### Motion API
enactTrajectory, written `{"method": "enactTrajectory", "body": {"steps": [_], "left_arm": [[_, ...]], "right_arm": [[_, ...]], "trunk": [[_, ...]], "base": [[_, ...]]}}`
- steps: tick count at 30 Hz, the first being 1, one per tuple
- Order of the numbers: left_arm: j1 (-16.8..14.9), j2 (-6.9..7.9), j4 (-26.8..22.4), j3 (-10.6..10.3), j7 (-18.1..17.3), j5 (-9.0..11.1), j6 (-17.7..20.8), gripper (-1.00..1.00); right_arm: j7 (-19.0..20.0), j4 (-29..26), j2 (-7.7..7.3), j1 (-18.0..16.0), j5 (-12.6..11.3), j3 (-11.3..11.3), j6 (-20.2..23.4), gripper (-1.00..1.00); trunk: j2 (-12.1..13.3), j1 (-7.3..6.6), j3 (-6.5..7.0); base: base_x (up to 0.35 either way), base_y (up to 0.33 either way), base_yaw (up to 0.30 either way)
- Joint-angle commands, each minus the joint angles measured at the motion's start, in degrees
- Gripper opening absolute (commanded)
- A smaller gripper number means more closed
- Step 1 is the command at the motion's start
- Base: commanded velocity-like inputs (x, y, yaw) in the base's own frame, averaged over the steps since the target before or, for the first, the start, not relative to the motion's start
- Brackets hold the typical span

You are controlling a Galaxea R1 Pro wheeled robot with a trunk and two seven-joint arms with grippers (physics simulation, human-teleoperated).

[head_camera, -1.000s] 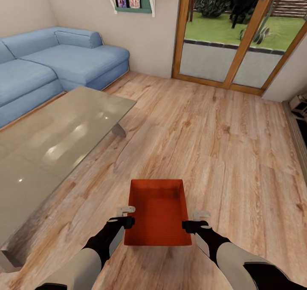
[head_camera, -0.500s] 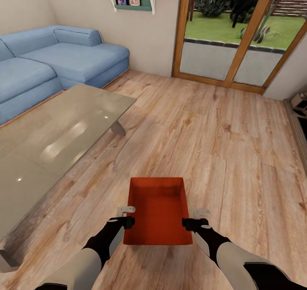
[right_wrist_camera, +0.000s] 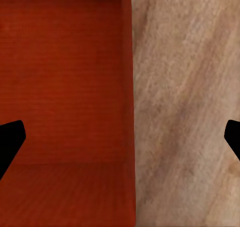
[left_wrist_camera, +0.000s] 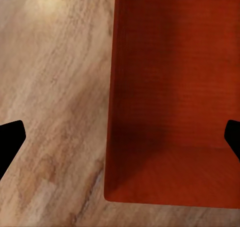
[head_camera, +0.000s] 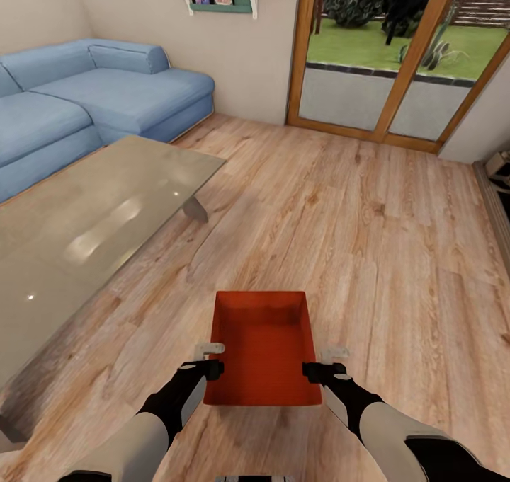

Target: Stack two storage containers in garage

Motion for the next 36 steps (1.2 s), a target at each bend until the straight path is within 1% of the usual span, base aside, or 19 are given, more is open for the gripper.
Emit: {"method": "enactTrajectory", "body": {"steps": [1, 18, 22, 27, 36], "left_arm": [[0.0, 0.00, -0.1, -0.1, 0.3, 0.3, 0.3, 1.00], [0.0, 0.44, -0.3, -0.7, 0.3, 0.0, 0.2, 1.00], [0.0, 0.51, -0.5, -0.5, 0.3, 0.0, 0.2, 1.00], [0.0, 0.55, -3.3, -0.6, 0.4, 0.0, 0.2, 1.00], [0.0, 0.61, -3.9, -0.6, 0.4, 0.0, 0.3, 1.00]], "right_arm": [[-0.2, 0.1, 0.03, 0.0, 0.2, -0.2, -0.2, 1.00], [-0.2, 0.1, -0.06, 0.0, 0.2, -0.2, -0.2, 1.00], [-0.2, 0.1, -0.06, 0.0, 0.2, -0.2, -0.1, 1.00], [-0.2, 0.1, -0.06, 0.0, 0.2, -0.2, -0.1, 1.00], [-0.2, 0.1, -0.06, 0.0, 0.3, -0.1, -0.1, 1.00]], "trunk": [[-0.4, 0.22, -0.22], [-7.2, 3.95, -3.27], [-7.2, 3.95, -3.27], [-7.2, 3.95, -3.27], [-7.2, 3.95, -3.27]], "base": [[0.000, 0.000, 0.000], [0.000, 0.000, 0.000], [0.000, 0.000, 0.000], [0.000, 0.000, 0.000], [0.000, 0.000, 0.000]]}}
